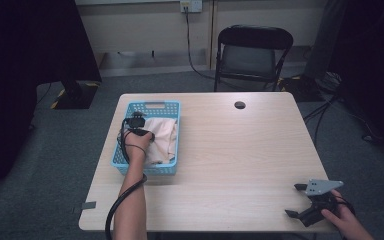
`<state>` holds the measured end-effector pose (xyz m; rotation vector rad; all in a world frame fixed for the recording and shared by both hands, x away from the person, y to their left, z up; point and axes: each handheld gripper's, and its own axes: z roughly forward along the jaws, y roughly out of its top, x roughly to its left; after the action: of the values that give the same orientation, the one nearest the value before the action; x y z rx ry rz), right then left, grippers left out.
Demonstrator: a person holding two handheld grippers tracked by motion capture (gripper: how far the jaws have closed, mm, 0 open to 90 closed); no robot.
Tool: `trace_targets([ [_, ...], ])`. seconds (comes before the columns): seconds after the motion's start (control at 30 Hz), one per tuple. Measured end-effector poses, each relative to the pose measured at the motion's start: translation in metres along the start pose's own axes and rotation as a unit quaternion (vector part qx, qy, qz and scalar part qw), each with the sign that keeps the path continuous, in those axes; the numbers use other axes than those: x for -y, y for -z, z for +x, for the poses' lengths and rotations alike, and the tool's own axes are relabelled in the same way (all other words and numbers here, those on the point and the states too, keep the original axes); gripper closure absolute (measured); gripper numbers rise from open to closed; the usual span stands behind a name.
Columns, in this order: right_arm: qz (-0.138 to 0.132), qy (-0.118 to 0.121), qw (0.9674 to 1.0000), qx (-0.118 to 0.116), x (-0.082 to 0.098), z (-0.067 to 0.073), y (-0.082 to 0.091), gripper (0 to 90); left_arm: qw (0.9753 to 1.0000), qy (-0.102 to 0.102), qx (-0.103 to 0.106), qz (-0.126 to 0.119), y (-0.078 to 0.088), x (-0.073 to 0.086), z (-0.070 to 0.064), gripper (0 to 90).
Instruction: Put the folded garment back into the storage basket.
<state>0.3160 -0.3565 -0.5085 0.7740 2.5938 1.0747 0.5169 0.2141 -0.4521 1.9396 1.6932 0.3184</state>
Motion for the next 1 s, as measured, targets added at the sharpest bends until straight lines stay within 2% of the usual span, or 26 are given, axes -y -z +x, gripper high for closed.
trace_targets([
  [0.17,0.0,0.0,1.0,0.0,0.0,0.0,0.0,0.0,0.9999,-0.005,-0.001,0.015,-0.005,0.0,-0.002,68.6],
  [0.37,0.0,0.0,1.0,0.0,0.0,0.0,0.0,0.0,0.999,-0.023,-0.006,0.038,-0.01,0.0,-0.005,62.3],
  [0.53,0.0,0.0,1.0,0.0,0.0,0.0,0.0,0.0,0.9986,-0.027,-0.009,0.044,-0.013,0.0,-0.005,57.1],
  [0.63,0.0,0.0,1.0,0.0,0.0,0.0,0.0,0.0,0.9984,-0.027,-0.013,0.048,-0.016,0.0,-0.007,49.6],
  [0.7,0.0,0.0,1.0,0.0,0.0,0.0,0.0,0.0,0.9982,-0.029,-0.014,0.05,-0.018,-0.001,-0.009,41.2],
  [0.77,0.0,0.0,1.0,0.0,0.0,0.0,0.0,0.0,0.9974,-0.044,-0.028,0.05,-0.02,-0.001,-0.011,34.9],
  [0.8,0.0,0.0,1.0,0.0,0.0,0.0,0.0,0.0,0.9965,-0.057,-0.036,0.05,-0.022,-0.001,-0.011,30.9],
  [0.83,0.0,0.0,1.0,0.0,0.0,0.0,0.0,0.0,0.9958,-0.067,-0.043,0.045,-0.024,0.0,-0.011,24.6],
  [0.9,0.0,0.0,1.0,0.0,0.0,0.0,0.0,0.0,0.9966,-0.062,-0.04,0.035,-0.026,0.002,-0.007,15.6],
  [1.0,0.0,0.0,1.0,0.0,0.0,0.0,0.0,0.0,0.9965,-0.072,-0.033,0.027,-0.027,0.004,-0.003,12.8],
])
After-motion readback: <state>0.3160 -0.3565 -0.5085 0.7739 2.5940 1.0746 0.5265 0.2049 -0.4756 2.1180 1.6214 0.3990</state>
